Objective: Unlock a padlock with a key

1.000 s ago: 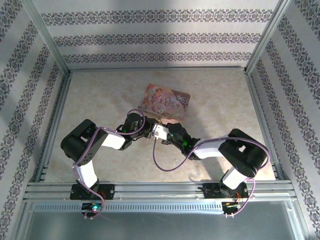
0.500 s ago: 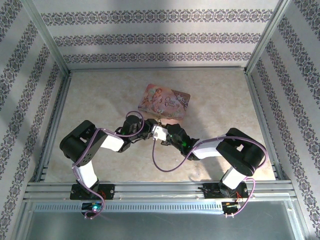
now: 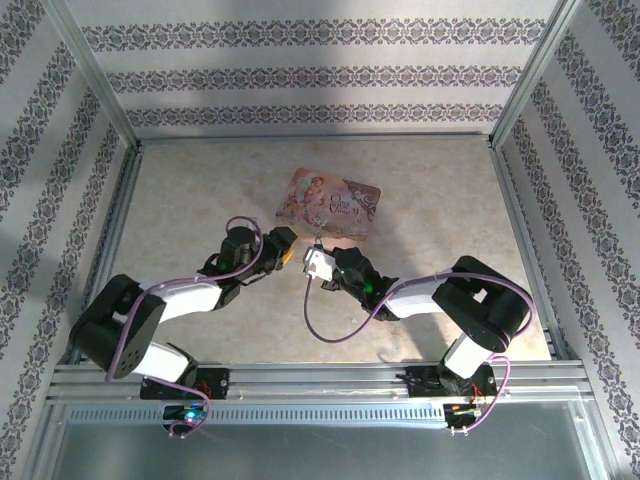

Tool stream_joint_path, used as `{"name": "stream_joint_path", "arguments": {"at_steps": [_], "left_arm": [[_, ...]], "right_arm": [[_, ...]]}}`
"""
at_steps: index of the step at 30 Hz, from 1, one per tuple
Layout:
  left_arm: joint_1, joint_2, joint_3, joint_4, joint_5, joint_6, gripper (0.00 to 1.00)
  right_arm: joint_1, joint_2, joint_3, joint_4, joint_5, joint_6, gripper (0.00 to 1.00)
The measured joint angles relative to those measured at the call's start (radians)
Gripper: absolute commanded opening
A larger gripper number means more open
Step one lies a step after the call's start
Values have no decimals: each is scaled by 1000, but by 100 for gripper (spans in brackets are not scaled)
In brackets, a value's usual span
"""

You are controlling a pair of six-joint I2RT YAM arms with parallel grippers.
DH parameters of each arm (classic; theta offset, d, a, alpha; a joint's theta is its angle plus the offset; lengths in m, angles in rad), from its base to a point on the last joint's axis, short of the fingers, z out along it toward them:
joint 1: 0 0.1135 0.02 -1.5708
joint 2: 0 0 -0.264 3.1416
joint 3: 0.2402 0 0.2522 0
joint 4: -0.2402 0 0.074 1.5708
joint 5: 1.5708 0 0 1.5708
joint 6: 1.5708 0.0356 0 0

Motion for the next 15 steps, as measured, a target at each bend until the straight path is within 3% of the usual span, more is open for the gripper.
{"name": "stream_joint_path", "arguments": {"at_steps": [10,15], "left_arm": [[104,-274,-37,-272,-50,136,57],[148,-397,-34,-418,-80,215,59]], "right_arm": [[11,64,14,5,8,-1,1],[14,94,20,16,17,-1,7]]}}
